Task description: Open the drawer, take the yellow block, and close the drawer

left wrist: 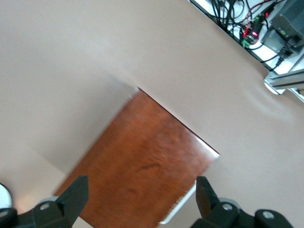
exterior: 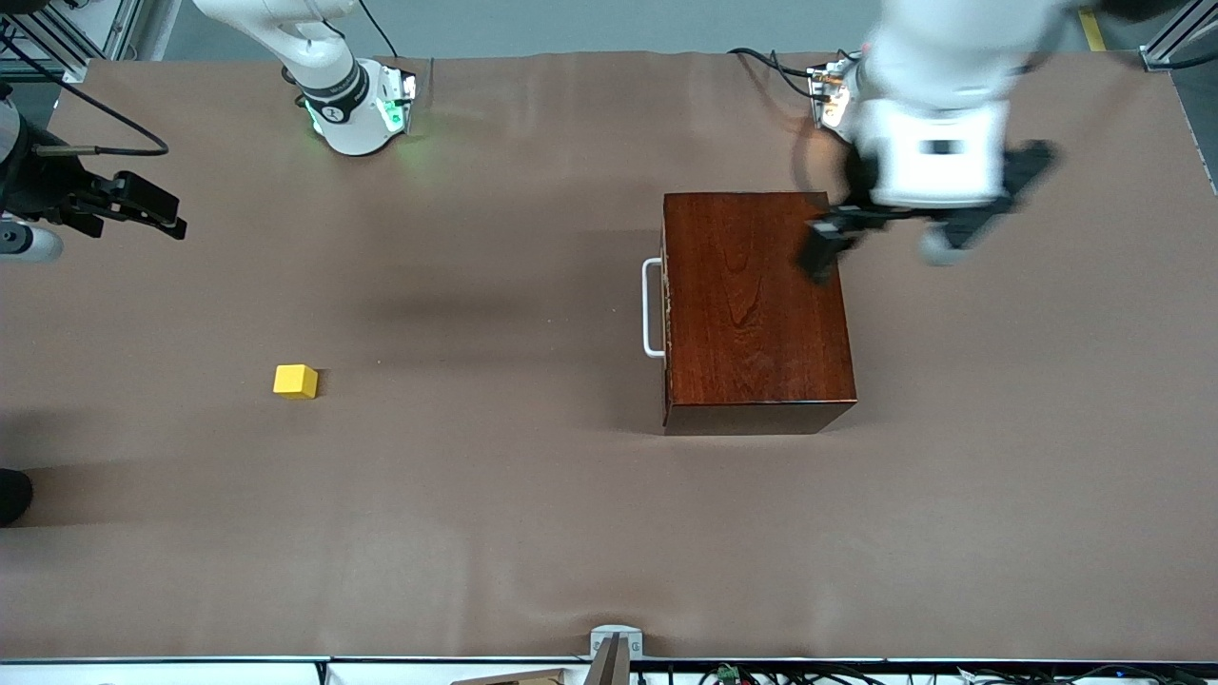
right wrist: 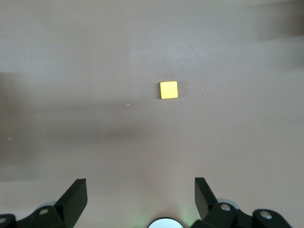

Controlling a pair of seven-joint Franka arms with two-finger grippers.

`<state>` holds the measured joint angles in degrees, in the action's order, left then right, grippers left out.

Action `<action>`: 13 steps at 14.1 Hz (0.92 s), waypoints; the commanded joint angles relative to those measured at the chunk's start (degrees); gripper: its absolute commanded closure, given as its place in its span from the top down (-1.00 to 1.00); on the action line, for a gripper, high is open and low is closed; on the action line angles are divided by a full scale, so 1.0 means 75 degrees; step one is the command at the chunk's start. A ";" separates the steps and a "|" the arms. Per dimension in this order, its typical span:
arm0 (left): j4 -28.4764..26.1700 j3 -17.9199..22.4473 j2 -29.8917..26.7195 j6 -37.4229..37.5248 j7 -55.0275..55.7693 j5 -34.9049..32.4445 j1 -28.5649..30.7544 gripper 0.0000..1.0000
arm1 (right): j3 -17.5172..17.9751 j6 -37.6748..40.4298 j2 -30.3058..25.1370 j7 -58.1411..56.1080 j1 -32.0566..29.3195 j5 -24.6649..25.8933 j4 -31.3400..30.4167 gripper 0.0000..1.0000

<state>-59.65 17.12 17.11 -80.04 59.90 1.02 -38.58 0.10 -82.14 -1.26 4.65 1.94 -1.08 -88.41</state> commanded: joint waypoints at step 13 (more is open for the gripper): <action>-0.3455 -0.2338 -0.3005 0.0561 -0.6567 0.0028 0.5070 1.00 | -0.0060 -0.0251 -0.0312 -0.0234 0.0045 0.0027 -0.0364 1.00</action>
<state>-74.80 5.06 1.60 -71.85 12.63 1.11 -4.76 -0.01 -83.35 -1.85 3.63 1.98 -1.05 -89.51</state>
